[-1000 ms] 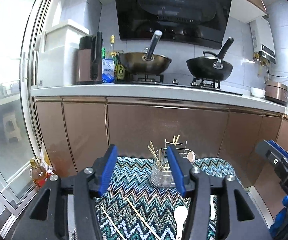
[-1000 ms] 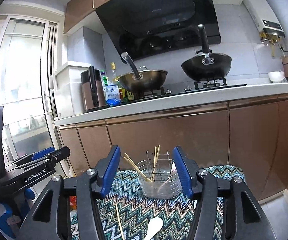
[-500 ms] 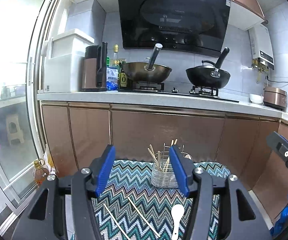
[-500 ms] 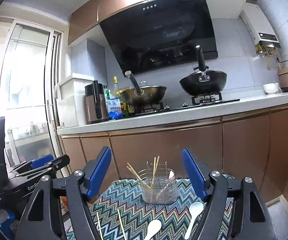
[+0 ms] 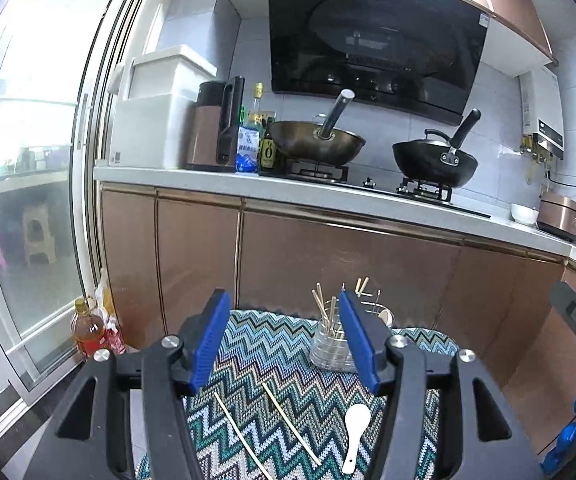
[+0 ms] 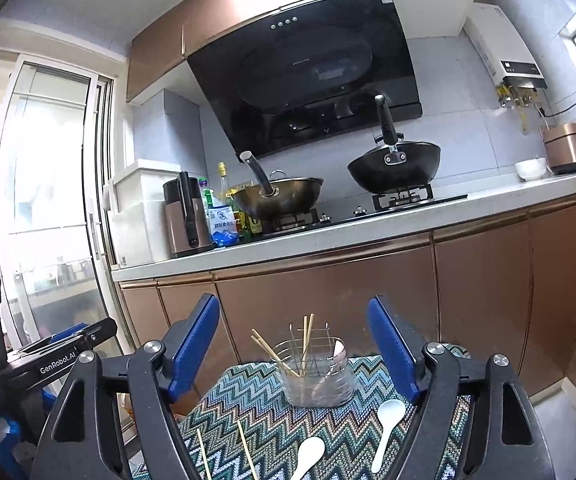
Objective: Organize utensils
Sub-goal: 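Withdraw both open tools from the holder and hold them above the cloth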
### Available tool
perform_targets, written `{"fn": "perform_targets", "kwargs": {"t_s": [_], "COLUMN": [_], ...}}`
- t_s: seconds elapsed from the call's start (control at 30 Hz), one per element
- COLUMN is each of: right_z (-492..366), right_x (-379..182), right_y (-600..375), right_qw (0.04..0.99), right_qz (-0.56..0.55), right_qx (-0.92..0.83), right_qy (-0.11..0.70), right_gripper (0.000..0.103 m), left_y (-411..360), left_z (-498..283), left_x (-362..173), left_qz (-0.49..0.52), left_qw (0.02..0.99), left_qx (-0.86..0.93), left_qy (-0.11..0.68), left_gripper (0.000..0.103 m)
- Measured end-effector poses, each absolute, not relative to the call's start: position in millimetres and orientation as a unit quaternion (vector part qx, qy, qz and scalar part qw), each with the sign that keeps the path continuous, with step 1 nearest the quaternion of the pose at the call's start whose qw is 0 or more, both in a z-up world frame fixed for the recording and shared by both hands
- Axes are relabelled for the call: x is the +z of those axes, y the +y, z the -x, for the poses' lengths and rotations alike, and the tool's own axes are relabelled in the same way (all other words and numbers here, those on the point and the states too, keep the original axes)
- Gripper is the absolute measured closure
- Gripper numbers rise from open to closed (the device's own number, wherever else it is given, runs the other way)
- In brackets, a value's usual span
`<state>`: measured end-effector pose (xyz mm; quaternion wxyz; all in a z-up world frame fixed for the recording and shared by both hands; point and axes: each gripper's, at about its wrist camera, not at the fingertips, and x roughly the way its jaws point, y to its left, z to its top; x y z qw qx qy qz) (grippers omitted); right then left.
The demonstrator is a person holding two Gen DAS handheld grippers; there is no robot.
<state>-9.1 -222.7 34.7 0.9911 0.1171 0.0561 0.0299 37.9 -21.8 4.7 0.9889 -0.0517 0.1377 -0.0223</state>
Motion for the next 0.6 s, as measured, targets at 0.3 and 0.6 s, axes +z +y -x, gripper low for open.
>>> {"fn": "perform_targets", "kwargs": {"t_s": [0.3,0.6], "right_z": [9.0,10.9], "right_x": [29.4,27.2], "right_y": [-224.2,-226.7], "right_qw": [0.99,0.989], "right_qz": [-0.121,-0.128], "right_qx": [0.03,0.024], "right_qy": [0.063,0.063], "right_gripper": [0.026,0.026], "left_y": [-23.5,-20.3], "left_z": [-40.6,-41.6], "left_x": [-1.2,-3.0], "left_qz": [0.055,0.06], "left_qw": [0.987,0.986], "left_qx": [-0.02,-0.016], "left_qy": [0.15,0.152], "left_gripper": [0.048,0.048]}}
